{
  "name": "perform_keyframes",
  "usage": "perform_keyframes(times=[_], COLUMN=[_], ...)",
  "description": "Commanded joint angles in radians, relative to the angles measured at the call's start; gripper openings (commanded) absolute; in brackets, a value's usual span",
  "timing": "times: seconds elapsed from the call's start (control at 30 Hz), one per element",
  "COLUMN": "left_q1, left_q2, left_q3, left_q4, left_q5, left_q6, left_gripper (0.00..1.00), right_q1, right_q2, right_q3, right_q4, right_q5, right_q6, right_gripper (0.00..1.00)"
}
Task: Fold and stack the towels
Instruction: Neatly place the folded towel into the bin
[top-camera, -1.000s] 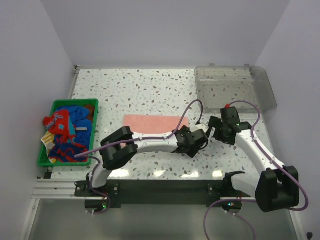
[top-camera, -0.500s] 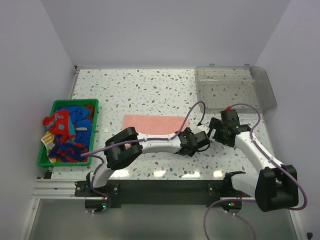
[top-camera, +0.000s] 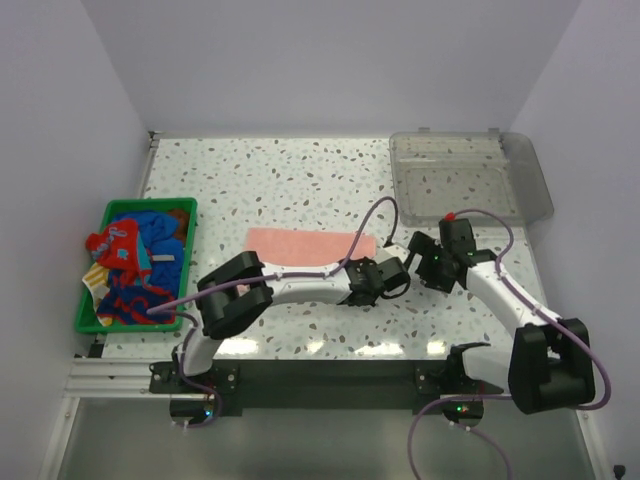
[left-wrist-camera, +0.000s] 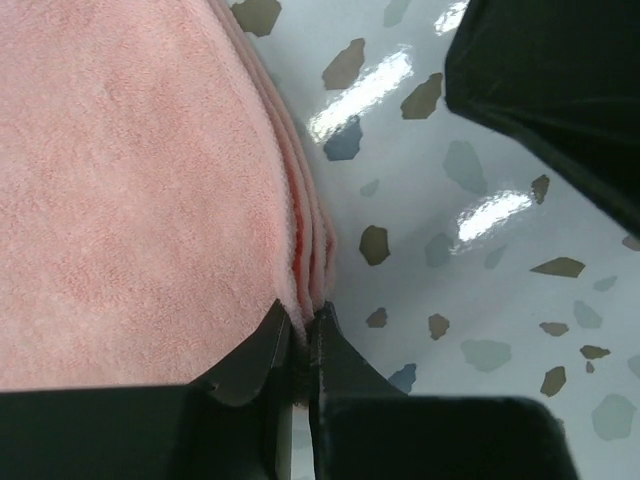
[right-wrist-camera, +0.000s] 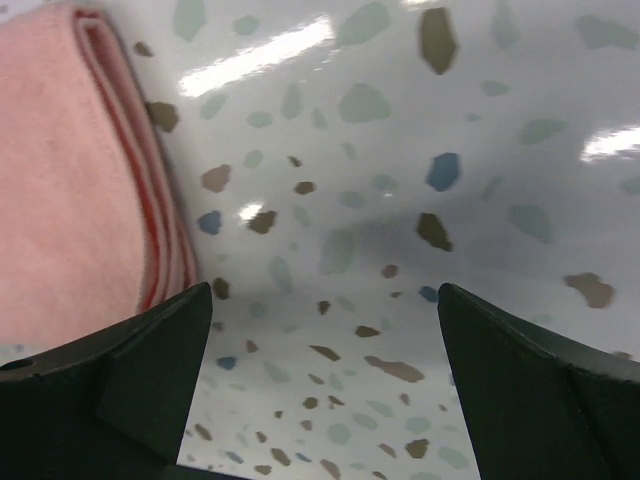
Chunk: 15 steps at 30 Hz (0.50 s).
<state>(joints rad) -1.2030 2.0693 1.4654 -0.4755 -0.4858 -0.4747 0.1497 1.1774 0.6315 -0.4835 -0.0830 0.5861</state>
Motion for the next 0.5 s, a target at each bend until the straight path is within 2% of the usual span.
perform_keyframes(times=[0.0, 0.13, 0.47], left_q1=[0.036, 0.046, 0.052], left_q2=[-0.098, -0.144, -0.169], left_q3=[-0.063, -0.077, -0.083], left_q4=[0.026, 0.041, 0.041], left_q5=[0.061, 0.065, 0.079], left_q6=[0.002, 0.002, -0.007], left_gripper=[0.00, 0.00, 0.00], right_q1=[0.011, 0.014, 0.077], right_q2=[0.043, 0.106, 0.321], right_q3=[-0.007, -0.022, -0.073], right_q4=[0.173, 0.316, 0.578], right_q5=[-0.237, -0.348, -0.417], right_q6=[0.106, 0.202, 0.386], right_gripper=[0.99, 0.99, 0.99])
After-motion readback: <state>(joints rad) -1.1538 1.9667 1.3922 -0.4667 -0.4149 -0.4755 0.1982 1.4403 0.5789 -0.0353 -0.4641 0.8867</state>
